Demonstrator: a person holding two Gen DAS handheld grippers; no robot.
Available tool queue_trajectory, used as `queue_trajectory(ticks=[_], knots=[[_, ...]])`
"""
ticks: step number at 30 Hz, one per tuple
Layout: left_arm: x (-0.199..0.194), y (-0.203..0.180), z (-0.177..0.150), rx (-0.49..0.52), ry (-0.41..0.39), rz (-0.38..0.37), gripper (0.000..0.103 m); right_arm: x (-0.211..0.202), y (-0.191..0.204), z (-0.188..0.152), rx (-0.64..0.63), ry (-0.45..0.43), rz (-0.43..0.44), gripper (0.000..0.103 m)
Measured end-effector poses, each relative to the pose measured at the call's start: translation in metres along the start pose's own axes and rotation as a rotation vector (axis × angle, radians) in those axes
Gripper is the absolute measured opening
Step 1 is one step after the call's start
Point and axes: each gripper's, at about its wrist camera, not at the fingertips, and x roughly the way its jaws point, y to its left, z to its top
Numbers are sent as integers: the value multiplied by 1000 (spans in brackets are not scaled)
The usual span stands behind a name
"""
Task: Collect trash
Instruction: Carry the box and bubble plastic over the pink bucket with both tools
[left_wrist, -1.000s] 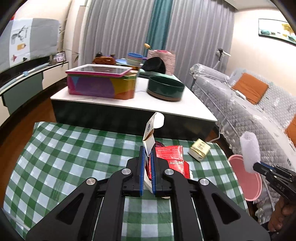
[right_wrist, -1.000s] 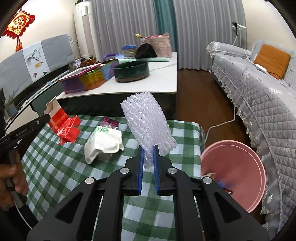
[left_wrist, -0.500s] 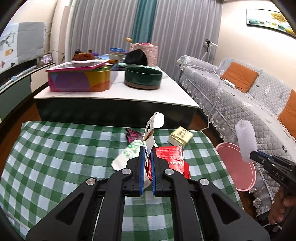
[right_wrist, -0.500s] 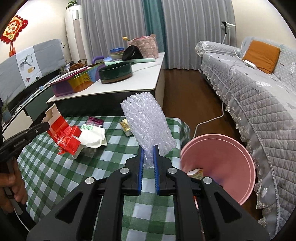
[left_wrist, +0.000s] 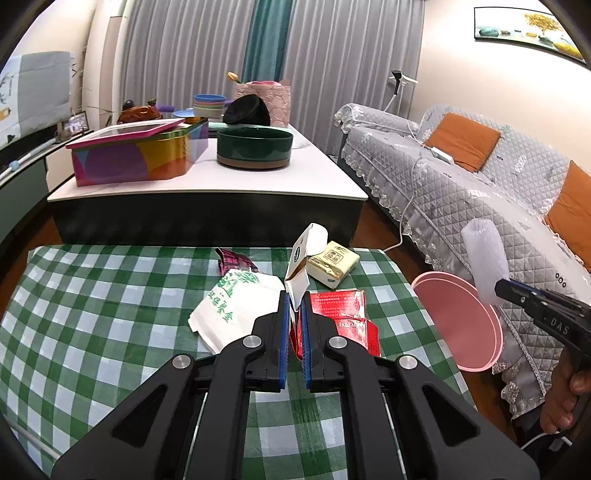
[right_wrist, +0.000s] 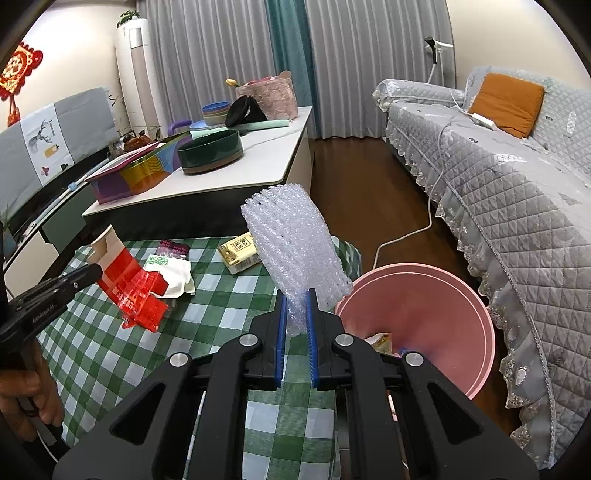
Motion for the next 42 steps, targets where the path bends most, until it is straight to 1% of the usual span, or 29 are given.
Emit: queue_trajectory(ticks=[8, 22, 27, 36, 38, 40, 42], knots=[[3, -13, -3, 21, 10, -17, 6, -4, -6, 1, 9, -7, -20, 10], [10, -49, 1, 76, 31, -67, 6, -10, -34, 7, 61, -12, -76, 10], [13, -65, 3, 94, 35, -88, 6, -14, -53, 12, 90, -23, -111, 10], [24, -95, 8, 111, 43, -128, 6, -24, -99, 21, 176, -35, -180, 11], [27, -99, 9, 114, 45, -134, 6, -25, -105, 22, 181, -30, -191, 11], [31, -106, 11, 116, 48, -143, 6, -24, -110, 23, 170, -25, -219, 11], [34, -112, 11, 121, 51, -151, 6, -23, -114, 23, 179, -21, -223, 11]])
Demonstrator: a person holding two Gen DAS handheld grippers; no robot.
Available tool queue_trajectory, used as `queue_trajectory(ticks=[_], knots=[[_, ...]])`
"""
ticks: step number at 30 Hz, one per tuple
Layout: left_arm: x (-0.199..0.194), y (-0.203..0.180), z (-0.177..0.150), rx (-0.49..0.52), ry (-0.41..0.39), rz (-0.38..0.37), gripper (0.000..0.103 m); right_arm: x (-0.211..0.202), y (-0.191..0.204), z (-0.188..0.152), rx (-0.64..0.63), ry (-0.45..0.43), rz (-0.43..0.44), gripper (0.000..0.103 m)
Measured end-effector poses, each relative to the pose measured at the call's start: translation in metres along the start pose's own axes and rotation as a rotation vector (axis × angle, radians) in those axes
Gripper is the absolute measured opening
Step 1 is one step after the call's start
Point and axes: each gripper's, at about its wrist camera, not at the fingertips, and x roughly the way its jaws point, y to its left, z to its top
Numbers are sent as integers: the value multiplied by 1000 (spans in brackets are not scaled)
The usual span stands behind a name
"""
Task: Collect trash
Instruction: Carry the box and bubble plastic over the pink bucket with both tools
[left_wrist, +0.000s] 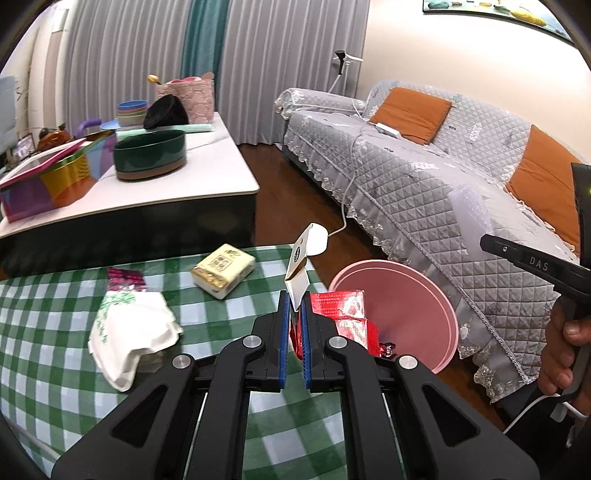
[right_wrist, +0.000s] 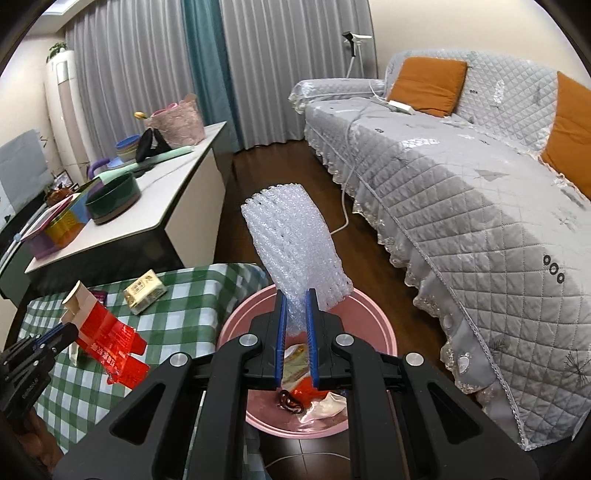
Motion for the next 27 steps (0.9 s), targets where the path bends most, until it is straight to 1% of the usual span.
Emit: queue_trajectory(ticks=[5, 11, 27], knots=[[17, -17, 5, 10, 13, -25, 6, 5, -6, 2, -7, 6, -20, 11], [39, -37, 8, 18, 33, -57, 6, 16, -11, 4, -1, 22, -24, 11], [96, -74, 2, 34, 108, -111, 6, 53, -28, -1, 3, 86, -46, 11]])
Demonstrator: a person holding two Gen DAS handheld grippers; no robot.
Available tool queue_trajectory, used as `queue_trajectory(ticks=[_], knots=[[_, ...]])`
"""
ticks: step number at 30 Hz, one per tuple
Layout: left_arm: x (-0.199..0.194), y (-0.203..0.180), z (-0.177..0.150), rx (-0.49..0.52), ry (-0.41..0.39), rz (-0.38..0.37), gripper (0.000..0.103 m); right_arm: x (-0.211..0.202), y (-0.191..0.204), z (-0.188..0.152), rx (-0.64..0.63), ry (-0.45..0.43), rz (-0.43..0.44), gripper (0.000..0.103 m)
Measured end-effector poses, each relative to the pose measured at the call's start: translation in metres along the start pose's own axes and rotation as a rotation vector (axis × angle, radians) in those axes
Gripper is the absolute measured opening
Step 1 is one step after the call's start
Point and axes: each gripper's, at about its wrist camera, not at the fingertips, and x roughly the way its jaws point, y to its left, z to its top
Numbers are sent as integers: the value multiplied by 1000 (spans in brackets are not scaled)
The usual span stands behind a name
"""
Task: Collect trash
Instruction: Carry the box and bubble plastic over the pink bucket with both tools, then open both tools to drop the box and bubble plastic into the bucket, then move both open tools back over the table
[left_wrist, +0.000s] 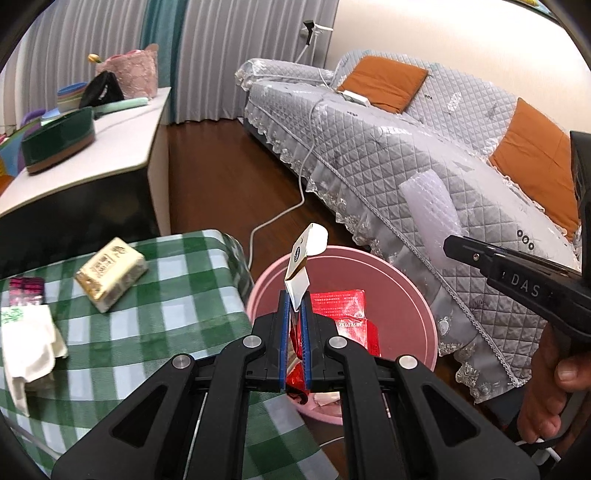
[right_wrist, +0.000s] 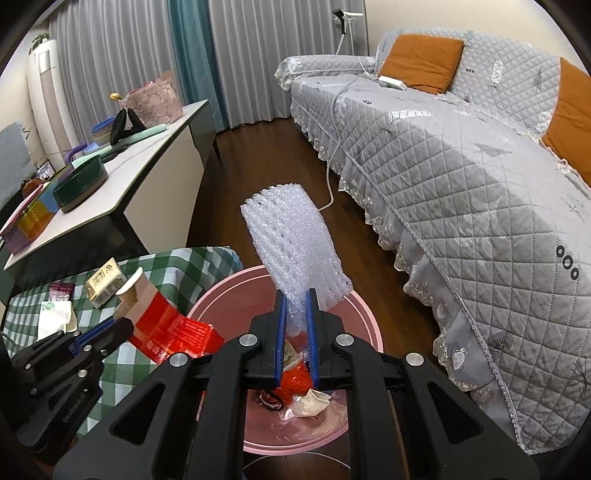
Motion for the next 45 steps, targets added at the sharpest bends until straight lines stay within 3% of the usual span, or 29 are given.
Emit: queue_trajectory(ticks=[4, 7, 9, 10, 14, 27, 37, 45], knots=[[9, -4, 0, 6, 14, -9, 6, 3, -1, 0, -3, 5, -2, 12], [13, -6, 3, 3, 27, -13, 6, 3, -2, 1, 0, -3, -13, 19], [14, -5, 3, -7, 40, -18, 9, 3, -3, 1, 4, -8, -22, 40], [14, -4, 2, -10, 46, -23, 10, 2, -3, 1, 7, -12, -27, 42], [7, -2, 0, -12, 45, -17, 19, 0, -2, 2, 7, -15, -28, 43], [-56, 26, -9, -12, -5, 21, 25, -15, 13, -1, 9, -45, -19, 43], [-127, 114, -35, -62, -25, 151, 25, -40, 55, -4, -9, -121, 54, 43], [-142, 178, -59, -188, -41, 247, 26, -50, 97, -10, -79, -182, 124, 43]])
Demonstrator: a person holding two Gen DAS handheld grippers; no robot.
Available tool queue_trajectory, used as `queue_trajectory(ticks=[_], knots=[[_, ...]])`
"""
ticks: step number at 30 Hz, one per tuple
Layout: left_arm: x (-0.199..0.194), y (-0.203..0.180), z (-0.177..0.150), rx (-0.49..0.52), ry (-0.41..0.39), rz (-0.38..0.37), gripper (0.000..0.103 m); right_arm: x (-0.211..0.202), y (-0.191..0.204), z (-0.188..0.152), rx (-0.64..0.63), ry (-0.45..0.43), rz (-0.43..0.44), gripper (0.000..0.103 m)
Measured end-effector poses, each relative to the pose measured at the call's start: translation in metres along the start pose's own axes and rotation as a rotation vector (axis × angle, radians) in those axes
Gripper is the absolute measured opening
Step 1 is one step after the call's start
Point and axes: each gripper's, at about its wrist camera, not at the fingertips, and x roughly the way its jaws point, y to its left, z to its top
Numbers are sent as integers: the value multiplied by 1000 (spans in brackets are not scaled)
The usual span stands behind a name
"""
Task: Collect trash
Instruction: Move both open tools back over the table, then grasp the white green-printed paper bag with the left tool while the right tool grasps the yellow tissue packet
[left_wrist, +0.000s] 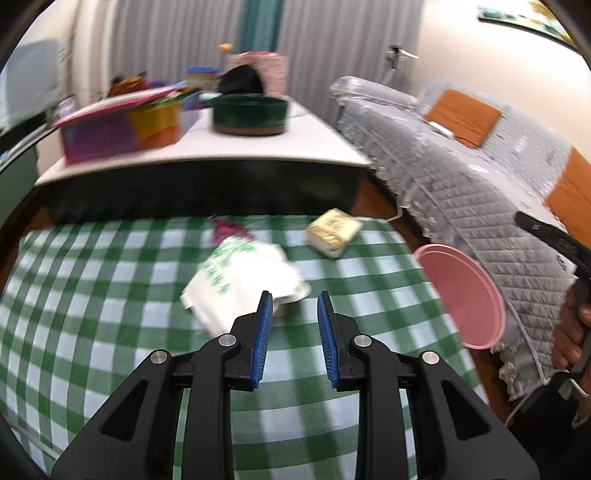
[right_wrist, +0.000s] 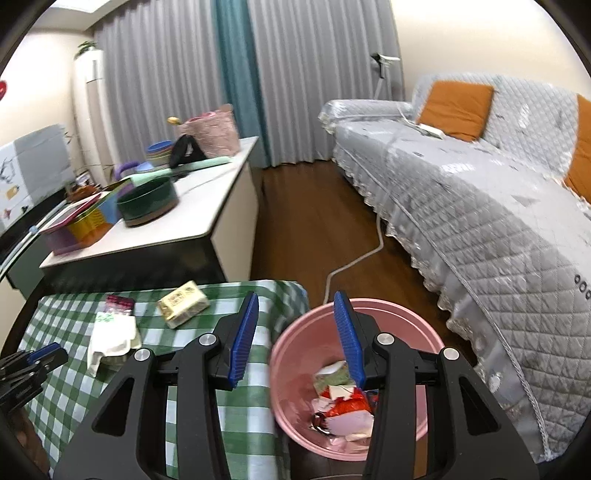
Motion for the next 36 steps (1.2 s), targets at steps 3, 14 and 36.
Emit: queue_trajectory(ticks=[3, 14, 36], knots=[[13, 13, -6, -37, 35, 25, 29, 4, 14, -3, -34, -3, 21, 43], [53, 14, -13, 29, 91, 118, 54, 31, 51, -13, -123, 35, 58, 62], [62, 31, -2, -7, 87, 165, 32, 105, 106, -16, -175, 150, 168, 88]])
